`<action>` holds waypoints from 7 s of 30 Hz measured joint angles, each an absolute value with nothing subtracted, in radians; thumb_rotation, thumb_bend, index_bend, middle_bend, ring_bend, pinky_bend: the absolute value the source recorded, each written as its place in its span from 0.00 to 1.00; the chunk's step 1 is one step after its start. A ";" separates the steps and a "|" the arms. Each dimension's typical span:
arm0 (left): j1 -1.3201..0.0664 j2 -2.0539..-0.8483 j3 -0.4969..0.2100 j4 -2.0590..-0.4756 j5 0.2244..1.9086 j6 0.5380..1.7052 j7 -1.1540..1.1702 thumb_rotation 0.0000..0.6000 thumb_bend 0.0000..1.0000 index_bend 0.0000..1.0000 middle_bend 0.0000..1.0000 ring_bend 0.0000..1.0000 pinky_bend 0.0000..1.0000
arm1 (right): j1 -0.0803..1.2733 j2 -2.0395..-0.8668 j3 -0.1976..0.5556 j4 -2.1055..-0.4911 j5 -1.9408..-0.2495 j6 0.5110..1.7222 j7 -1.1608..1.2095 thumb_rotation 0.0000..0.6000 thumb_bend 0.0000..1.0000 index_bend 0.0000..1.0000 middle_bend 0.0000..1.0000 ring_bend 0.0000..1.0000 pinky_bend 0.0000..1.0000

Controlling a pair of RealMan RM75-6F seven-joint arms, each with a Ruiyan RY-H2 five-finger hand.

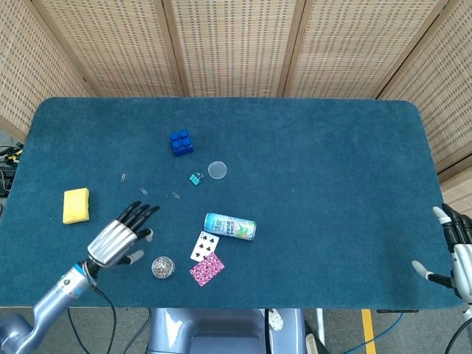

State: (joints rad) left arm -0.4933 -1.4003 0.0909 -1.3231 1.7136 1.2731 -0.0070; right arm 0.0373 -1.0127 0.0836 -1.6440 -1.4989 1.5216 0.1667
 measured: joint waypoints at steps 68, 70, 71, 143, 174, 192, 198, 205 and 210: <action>-0.511 -1.538 0.004 -1.022 1.440 0.963 -0.109 1.00 0.62 0.46 0.00 0.00 0.00 | 0.036 -1.010 0.085 -1.644 -1.494 1.521 0.175 1.00 0.00 0.04 0.00 0.00 0.00; -0.511 -1.531 -0.002 -1.028 1.434 0.968 -0.111 1.00 0.62 0.46 0.00 0.00 0.00 | 0.036 -1.009 0.085 -1.644 -1.494 1.520 0.176 1.00 0.00 0.04 0.00 0.00 0.00; -0.510 -1.528 -0.005 -1.031 1.433 0.968 -0.114 1.00 0.62 0.46 0.00 0.00 0.00 | 0.037 -1.010 0.085 -1.644 -1.494 1.520 0.175 1.00 0.00 0.04 0.00 0.00 0.00; -0.509 -1.587 -0.027 -0.969 1.386 0.932 -0.075 1.00 0.38 0.53 0.00 0.00 0.00 | 0.039 -1.008 0.083 -1.643 -1.494 1.513 0.180 1.00 0.00 0.05 0.00 0.00 0.00; -0.510 -1.595 -0.026 -0.954 1.378 0.911 -0.063 1.00 0.44 0.64 0.00 0.00 0.00 | 0.040 -1.009 0.083 -1.643 -1.493 1.511 0.178 1.00 0.00 0.05 0.00 0.00 0.00; -0.502 -1.561 -0.026 -1.020 1.432 1.005 -0.090 1.00 0.48 0.71 0.00 0.00 0.00 | 0.039 -1.007 0.083 -1.644 -1.494 1.513 0.183 1.00 0.00 0.05 0.00 0.00 0.00; -0.494 -1.514 -0.007 -1.123 1.499 1.081 -0.081 1.00 0.48 0.71 0.00 0.00 0.00 | 0.038 -1.007 0.083 -1.643 -1.493 1.514 0.187 1.00 0.00 0.05 0.00 0.00 0.00; -0.487 -1.464 0.041 -1.264 1.591 1.138 -0.031 1.00 0.48 0.71 0.00 0.00 0.00 | 0.037 -1.005 0.083 -1.642 -1.494 1.516 0.191 1.00 0.00 0.05 0.00 0.00 0.00; -0.484 -1.441 0.087 -1.357 1.662 1.159 0.012 1.00 0.48 0.71 0.00 0.00 0.00 | 0.037 -1.004 0.084 -1.640 -1.493 1.516 0.196 1.00 0.00 0.05 0.00 0.00 0.00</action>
State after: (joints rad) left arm -0.4842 -1.4405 0.0868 -1.3566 1.6617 1.1586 0.0120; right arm 0.0368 -1.0041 0.0839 -1.6403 -1.4932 1.5158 0.1959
